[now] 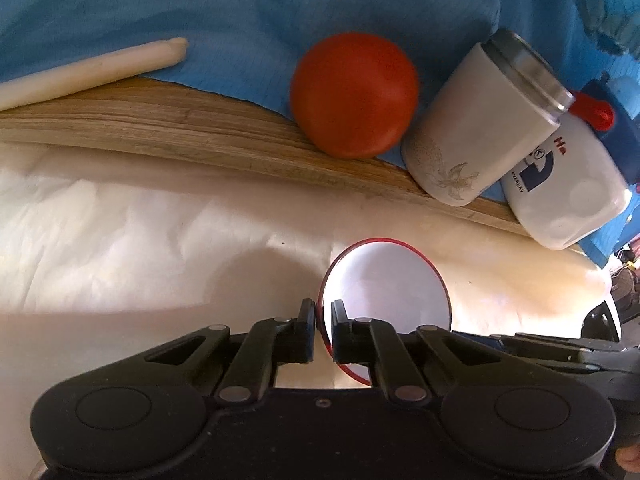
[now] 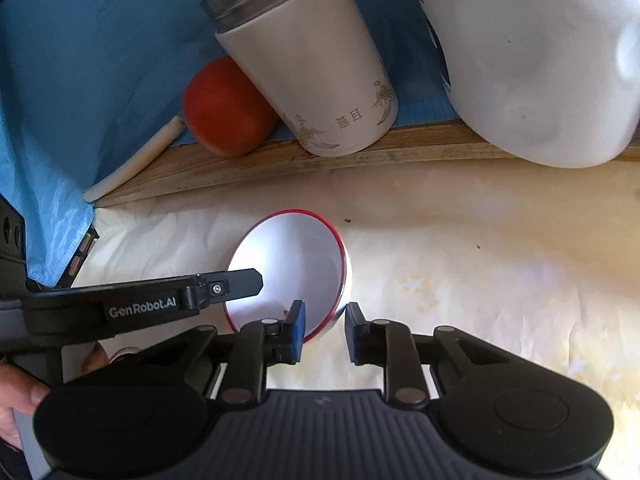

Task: Organize plates and bowls
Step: 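Grasp the second white bowl rim with the left gripper while right grips it, then carry the second white bowl onto the nested bowls with both grippers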

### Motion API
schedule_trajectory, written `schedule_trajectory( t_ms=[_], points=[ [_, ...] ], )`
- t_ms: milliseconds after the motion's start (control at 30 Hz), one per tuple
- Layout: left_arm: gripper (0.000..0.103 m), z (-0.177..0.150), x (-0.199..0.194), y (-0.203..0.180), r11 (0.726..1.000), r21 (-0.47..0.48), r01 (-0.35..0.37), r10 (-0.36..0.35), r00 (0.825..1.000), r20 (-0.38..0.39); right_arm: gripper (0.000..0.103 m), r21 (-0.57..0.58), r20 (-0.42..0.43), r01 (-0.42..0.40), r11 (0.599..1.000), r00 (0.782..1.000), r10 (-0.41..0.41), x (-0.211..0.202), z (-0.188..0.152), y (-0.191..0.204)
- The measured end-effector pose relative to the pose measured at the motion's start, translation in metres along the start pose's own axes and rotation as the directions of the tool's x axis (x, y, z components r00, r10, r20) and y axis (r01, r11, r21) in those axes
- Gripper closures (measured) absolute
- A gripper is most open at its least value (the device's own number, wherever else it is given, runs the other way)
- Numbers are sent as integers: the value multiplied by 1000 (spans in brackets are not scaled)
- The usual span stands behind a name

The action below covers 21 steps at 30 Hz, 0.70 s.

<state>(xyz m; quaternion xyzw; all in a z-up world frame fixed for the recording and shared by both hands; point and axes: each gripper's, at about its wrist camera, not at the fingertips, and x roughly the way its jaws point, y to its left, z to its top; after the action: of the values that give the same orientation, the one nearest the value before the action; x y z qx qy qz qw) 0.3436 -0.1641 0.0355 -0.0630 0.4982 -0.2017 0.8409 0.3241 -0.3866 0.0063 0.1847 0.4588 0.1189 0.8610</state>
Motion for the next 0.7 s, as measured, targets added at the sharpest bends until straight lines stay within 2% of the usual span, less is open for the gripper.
schedule_trajectory(
  t_ms=[367, 700],
  points=[
    [96, -12, -38, -27, 998, 21, 51, -52, 998, 32, 80, 13, 49, -5, 1000, 999, 4, -52, -16, 4],
    [96, -41, -66, -72, 987, 77, 139, -141, 990, 27, 80, 52, 111, 40, 998, 993, -46, -115, -55, -3]
  ],
)
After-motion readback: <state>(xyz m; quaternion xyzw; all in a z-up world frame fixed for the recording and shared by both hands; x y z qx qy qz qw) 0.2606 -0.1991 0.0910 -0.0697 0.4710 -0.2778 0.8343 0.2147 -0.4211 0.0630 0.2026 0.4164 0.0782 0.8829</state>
